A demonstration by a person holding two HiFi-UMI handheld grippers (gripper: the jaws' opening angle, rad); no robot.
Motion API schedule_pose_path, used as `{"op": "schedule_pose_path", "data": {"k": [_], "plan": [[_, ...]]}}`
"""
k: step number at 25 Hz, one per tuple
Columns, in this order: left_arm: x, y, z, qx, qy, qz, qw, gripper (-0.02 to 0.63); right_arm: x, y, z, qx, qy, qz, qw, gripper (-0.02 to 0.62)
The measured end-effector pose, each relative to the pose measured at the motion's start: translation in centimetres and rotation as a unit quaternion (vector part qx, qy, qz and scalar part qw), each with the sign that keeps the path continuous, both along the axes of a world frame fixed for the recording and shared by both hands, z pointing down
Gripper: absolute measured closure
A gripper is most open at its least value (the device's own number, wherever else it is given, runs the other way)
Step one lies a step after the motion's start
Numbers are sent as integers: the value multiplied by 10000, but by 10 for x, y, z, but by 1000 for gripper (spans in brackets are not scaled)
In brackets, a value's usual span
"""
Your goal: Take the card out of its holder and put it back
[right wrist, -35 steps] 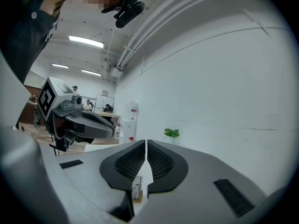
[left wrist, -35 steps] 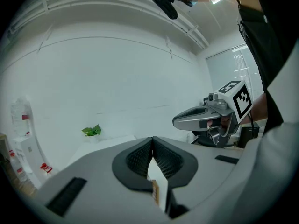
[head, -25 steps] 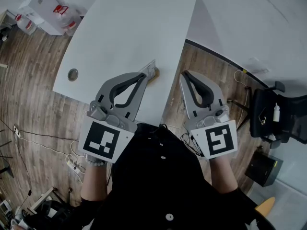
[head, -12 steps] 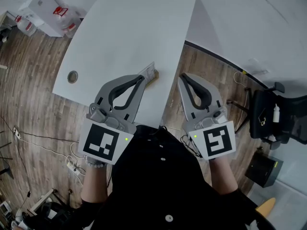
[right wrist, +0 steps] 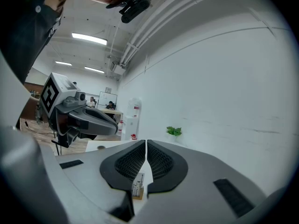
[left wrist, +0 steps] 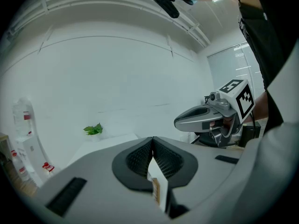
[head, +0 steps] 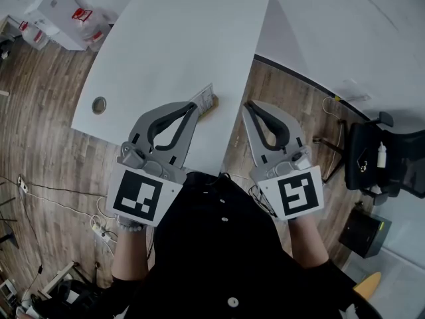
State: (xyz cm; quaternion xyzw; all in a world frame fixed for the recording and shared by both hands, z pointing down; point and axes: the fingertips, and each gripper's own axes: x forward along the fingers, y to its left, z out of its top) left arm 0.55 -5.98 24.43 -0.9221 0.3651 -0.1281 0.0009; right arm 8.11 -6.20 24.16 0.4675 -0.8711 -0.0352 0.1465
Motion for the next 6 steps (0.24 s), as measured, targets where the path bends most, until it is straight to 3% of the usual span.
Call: {"op": "schedule_pose_path", "data": {"k": [6], "plan": [[-2,0,-1,24,16,-25,10000,591,-1,0,1,-7,37,-8,10000,548]]}}
